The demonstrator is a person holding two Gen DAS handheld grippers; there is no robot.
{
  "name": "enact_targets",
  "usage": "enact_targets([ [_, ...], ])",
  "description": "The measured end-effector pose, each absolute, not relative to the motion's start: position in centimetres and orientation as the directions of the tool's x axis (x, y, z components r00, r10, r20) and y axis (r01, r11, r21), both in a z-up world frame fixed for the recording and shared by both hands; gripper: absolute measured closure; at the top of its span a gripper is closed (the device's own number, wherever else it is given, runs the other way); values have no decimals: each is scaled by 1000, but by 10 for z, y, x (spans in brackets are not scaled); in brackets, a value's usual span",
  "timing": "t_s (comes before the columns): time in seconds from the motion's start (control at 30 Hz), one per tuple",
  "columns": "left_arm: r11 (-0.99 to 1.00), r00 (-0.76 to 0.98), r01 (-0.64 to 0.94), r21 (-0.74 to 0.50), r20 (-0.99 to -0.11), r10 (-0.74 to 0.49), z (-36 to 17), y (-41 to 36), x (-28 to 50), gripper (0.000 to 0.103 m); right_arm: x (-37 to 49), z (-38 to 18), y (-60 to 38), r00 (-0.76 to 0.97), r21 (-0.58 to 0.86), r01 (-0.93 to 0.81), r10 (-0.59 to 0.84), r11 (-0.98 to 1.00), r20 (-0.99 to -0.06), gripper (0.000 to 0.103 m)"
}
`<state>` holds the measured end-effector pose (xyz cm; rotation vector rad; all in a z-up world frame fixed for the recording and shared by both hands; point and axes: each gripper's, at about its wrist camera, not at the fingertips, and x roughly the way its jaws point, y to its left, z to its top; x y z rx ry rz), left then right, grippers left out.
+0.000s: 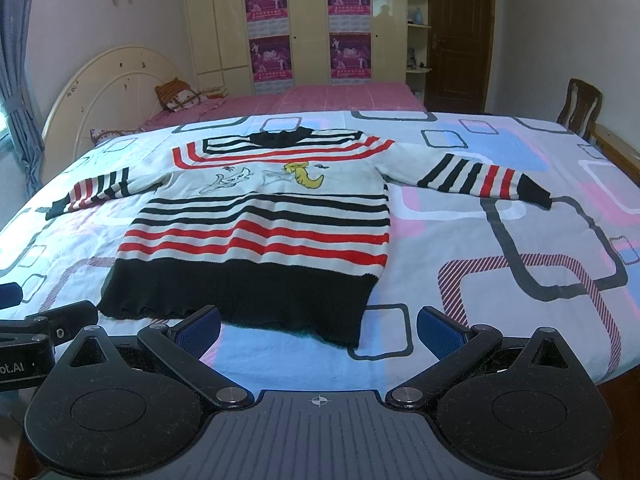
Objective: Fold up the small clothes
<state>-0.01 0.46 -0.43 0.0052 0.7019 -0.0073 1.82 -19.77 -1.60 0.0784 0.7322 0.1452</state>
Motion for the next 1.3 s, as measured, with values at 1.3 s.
enact_targets([
  [1.3, 997, 775, 75, 26, -630, -42, -6, 1, 45, 0, 53, -25, -212, 730, 167, -70, 164, 983, -663, 0],
])
